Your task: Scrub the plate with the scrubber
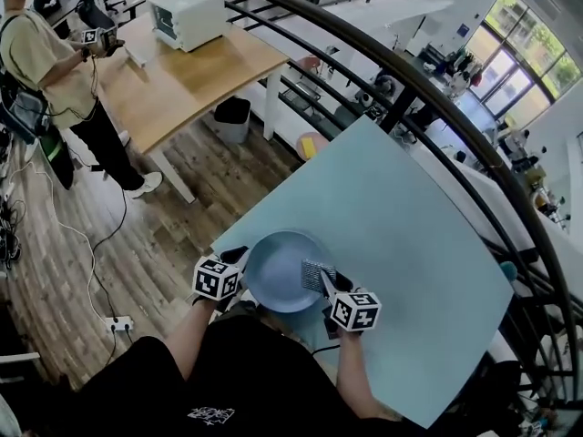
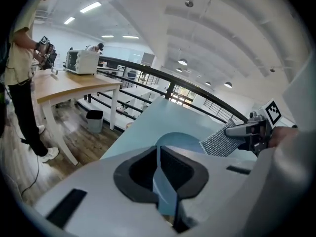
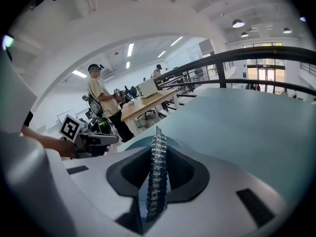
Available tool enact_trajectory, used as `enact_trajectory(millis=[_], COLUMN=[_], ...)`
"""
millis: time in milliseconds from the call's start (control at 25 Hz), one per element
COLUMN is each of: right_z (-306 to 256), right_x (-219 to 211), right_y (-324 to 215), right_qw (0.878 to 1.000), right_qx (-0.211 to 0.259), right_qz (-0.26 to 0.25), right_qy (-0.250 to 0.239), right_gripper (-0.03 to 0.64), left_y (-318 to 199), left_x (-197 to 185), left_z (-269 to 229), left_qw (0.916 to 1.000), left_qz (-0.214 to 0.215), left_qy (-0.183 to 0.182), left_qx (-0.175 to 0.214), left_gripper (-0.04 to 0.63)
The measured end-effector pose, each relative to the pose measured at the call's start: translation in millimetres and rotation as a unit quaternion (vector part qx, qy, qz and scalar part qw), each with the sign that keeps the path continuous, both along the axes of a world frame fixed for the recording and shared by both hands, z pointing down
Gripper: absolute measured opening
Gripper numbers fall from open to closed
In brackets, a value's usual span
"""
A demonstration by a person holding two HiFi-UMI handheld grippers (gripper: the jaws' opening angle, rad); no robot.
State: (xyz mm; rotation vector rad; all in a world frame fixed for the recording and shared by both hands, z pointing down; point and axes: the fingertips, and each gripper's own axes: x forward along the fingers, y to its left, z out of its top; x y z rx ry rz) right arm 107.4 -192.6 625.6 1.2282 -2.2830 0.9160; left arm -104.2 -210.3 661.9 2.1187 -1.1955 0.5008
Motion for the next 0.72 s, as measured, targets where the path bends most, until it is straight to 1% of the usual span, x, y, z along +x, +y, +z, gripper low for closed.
enact_trajectory(millis=[200, 280, 440, 600, 720], right_z=[22, 28, 35, 42, 49], right_x=[2, 3, 2, 3, 7], right_y=[2, 3, 8, 16, 21], right_qw=[1.000, 0.999, 0.999, 0.997, 0.996], right_qx=[-0.026, -0.034, -0.049, -0.067, -0.081], right_qz=[0.011, 0.016, 0.019, 0.022, 0.031], right_qy=[0.007, 0.008, 0.011, 0.010, 0.002], right_gripper=[0.083, 0.083, 0.083, 0.083, 0.083], left_y=[-6, -8, -10, -13, -16], left_x=[6, 10, 14, 14, 12], left_z=[22, 32, 46, 55, 63], left_qw=[0.9993, 0.9984, 0.9966, 0.9954, 0.9948], left_qz=[0.028, 0.040, 0.053, 0.056, 0.051], left_qy=[-0.001, 0.000, 0.003, 0.000, 0.006], left_qx=[-0.026, -0.040, -0.063, -0.078, -0.088], left_gripper=[0.010, 0.058, 0.083, 0.084, 0.084])
